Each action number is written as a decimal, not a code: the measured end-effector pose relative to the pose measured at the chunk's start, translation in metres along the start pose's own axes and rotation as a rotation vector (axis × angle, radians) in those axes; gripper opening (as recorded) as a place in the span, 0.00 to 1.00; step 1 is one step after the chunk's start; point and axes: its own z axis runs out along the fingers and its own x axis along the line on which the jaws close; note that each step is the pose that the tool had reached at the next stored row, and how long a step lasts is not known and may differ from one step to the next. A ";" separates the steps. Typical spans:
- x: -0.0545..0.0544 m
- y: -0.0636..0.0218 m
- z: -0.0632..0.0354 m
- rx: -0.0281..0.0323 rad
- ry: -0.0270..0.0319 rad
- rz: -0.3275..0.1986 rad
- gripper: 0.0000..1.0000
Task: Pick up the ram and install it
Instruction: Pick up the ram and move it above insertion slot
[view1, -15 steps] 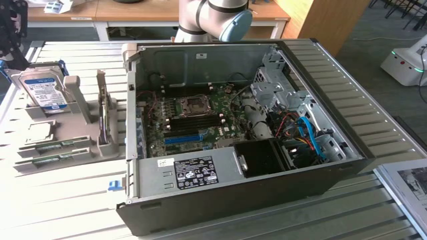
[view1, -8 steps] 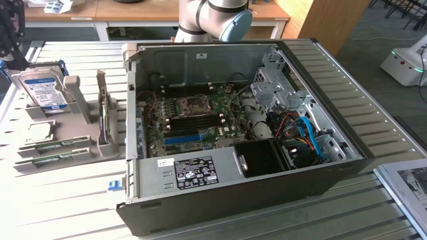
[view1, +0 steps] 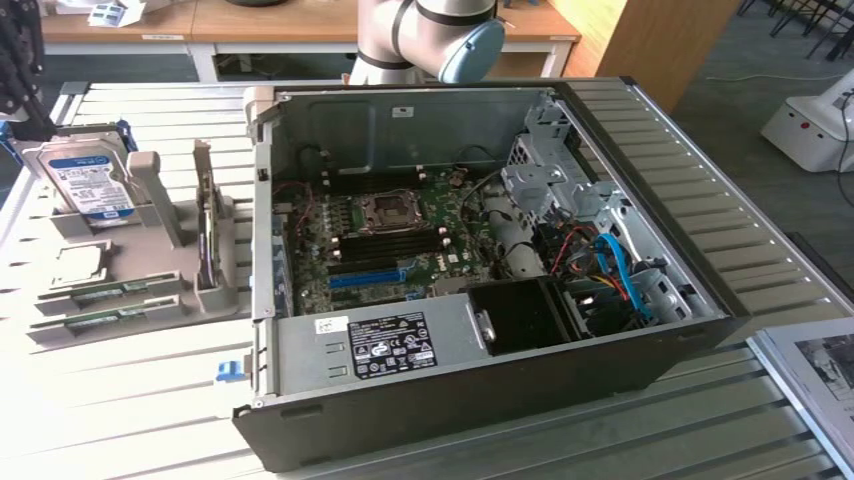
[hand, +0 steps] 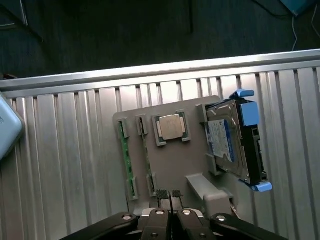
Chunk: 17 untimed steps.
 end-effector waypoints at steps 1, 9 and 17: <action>0.000 0.0000 0.0000 -0.0004 0.0006 -0.013 0.14; 0.000 0.0000 0.0000 -0.0023 0.0044 -0.097 0.14; 0.000 0.0000 0.0001 -0.0026 0.0051 -0.115 0.14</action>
